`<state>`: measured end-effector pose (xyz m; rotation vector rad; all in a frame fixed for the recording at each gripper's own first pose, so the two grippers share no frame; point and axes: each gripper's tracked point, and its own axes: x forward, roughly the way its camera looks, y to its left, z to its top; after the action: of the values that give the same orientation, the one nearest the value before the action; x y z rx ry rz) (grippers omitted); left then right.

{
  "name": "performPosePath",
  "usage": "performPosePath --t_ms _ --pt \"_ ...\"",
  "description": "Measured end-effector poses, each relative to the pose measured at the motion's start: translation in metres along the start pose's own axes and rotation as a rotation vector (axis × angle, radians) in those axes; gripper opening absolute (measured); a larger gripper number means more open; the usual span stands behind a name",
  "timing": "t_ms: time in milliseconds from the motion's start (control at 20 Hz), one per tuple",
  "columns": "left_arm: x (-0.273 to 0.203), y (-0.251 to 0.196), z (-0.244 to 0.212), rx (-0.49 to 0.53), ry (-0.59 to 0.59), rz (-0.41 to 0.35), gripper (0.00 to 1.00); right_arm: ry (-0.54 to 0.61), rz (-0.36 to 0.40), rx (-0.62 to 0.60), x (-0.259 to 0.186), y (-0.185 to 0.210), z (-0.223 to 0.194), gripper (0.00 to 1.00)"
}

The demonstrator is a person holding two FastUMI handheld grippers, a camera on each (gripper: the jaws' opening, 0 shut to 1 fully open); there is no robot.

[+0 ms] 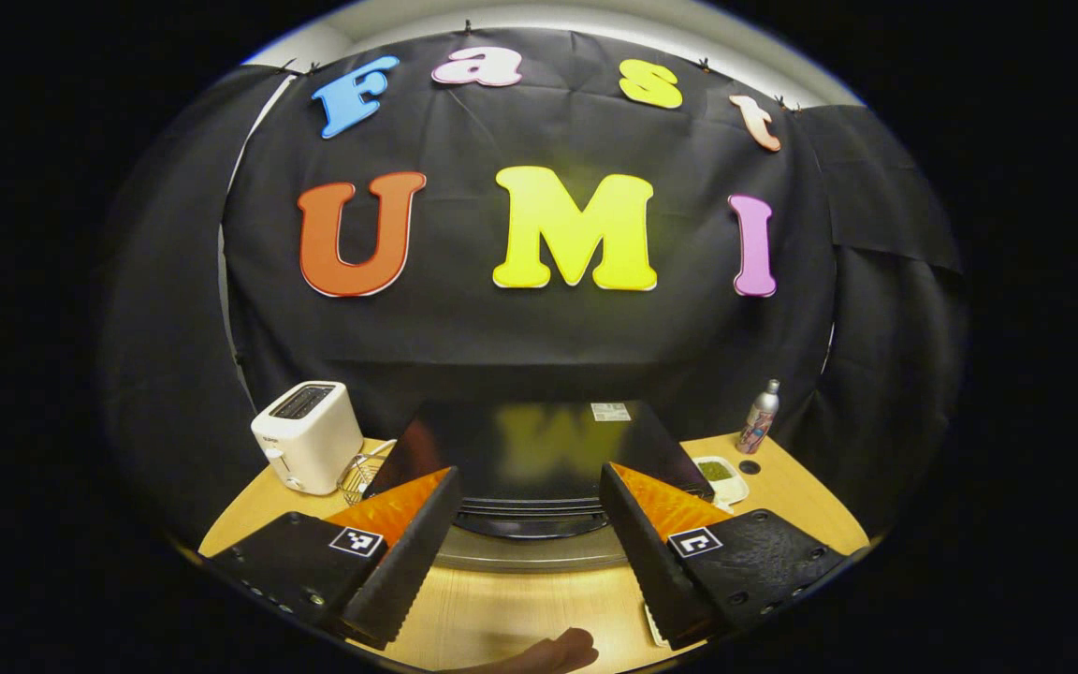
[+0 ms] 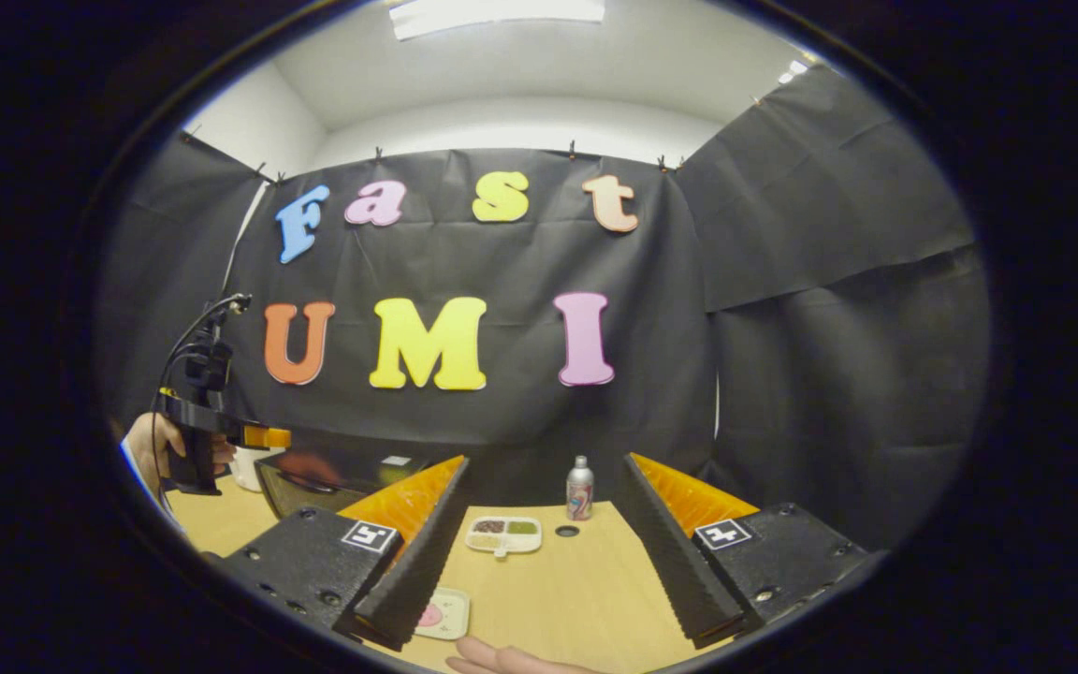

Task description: Open the electric oven with the left hand, put the food in, and close the electric oven.

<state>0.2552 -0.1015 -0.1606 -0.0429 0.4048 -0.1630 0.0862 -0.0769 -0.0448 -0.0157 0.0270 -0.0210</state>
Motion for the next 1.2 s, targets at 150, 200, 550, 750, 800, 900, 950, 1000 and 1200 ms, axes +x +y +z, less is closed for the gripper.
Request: performPosePath --t_ms 150,200,550,750,800,900,950,1000,1200 --pt "0.029 -0.008 -0.024 -0.056 0.097 -0.016 0.95 0.025 -0.01 0.011 0.005 -0.016 -0.004 1.0" --pt "0.035 -0.008 -0.029 -0.065 0.123 -0.02 0.95 0.025 -0.019 0.016 0.007 -0.023 -0.002 0.96" --pt "0.052 -0.013 -0.049 0.016 0.199 -0.015 0.95 0.001 0.003 0.025 0.009 -0.026 0.005 0.96" --pt "0.054 -0.009 -0.048 0.007 0.192 0.004 0.95 0.013 0.085 0.1 0.006 -0.015 0.001 0.96" --pt "0.055 -0.006 -0.049 0.001 0.195 0.016 0.96 0.012 0.071 0.109 0.007 -0.021 0.001 0.96" --pt "0.054 -0.008 -0.049 0.027 0.183 0.005 0.96 0.001 0.046 0.102 0.005 -0.027 0.004 0.96" --pt "0.054 -0.008 -0.049 0.025 0.181 0.001 0.96 -0.003 0.041 0.093 0.003 -0.028 0.003 0.96" --pt "0.052 -0.008 -0.049 0.014 0.175 0.001 0.96 -0.007 0.039 0.09 0.0 -0.028 0.005 0.96" --pt "0.046 -0.005 -0.054 0.016 0.169 0.016 0.96 0.005 0.055 0.1 -0.012 -0.026 0.005 0.96"
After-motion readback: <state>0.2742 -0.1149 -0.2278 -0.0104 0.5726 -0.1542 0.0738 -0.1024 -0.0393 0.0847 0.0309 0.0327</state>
